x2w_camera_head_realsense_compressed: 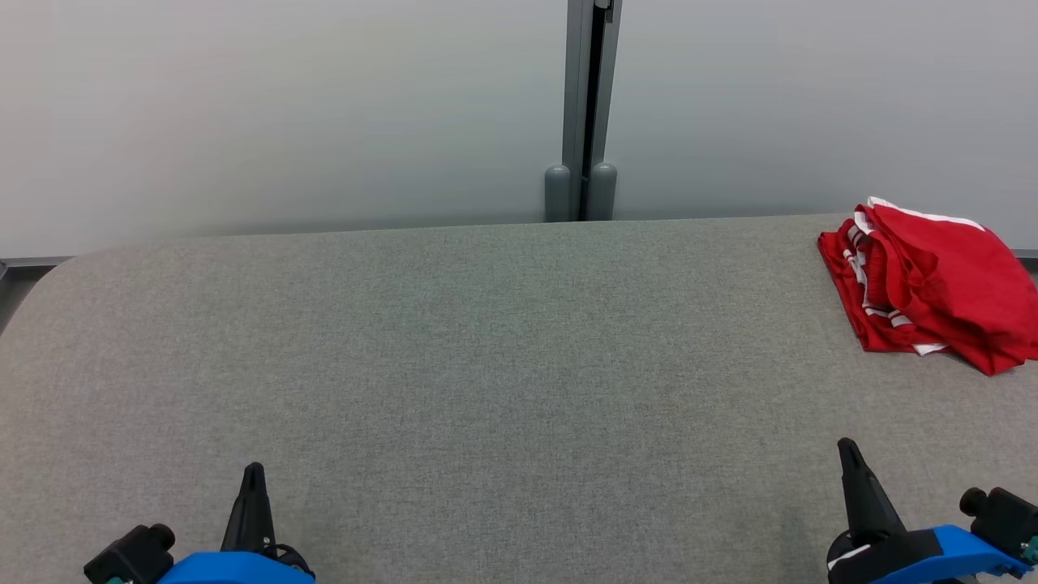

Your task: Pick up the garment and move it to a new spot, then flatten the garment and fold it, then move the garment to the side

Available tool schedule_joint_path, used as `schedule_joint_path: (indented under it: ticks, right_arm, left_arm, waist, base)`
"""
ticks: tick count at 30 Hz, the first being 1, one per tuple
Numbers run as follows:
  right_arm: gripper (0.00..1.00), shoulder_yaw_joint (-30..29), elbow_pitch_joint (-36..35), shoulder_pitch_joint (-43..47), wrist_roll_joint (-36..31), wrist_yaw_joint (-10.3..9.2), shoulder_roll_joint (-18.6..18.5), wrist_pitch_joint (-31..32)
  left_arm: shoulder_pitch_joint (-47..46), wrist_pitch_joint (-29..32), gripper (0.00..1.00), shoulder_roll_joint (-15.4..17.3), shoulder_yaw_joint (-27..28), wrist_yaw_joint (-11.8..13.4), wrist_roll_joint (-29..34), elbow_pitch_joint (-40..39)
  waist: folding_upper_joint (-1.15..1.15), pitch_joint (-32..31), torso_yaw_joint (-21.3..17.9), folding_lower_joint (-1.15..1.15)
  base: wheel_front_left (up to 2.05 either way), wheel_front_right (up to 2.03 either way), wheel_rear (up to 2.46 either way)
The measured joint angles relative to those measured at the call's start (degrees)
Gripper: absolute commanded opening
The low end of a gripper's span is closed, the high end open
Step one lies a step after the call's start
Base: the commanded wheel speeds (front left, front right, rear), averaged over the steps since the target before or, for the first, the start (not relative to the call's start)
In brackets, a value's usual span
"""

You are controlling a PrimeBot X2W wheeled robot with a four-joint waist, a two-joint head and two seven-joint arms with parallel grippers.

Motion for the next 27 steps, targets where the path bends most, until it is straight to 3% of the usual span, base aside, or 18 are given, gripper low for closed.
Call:
schedule_joint_path:
  ticks: [27]
  right_arm:
    - [0.00, -0.78, -0.52, -2.39, 20.07, 0.00, -0.05, 3.63]
  left_arm:
    - [-2.39, 5.14, 0.00, -0.43, 2.58, -0.66, -19.25, -2.36]
  waist:
    - [0.00, 0.24, 0.00, 0.00]
  base:
    - [0.00, 0.00, 0.00]
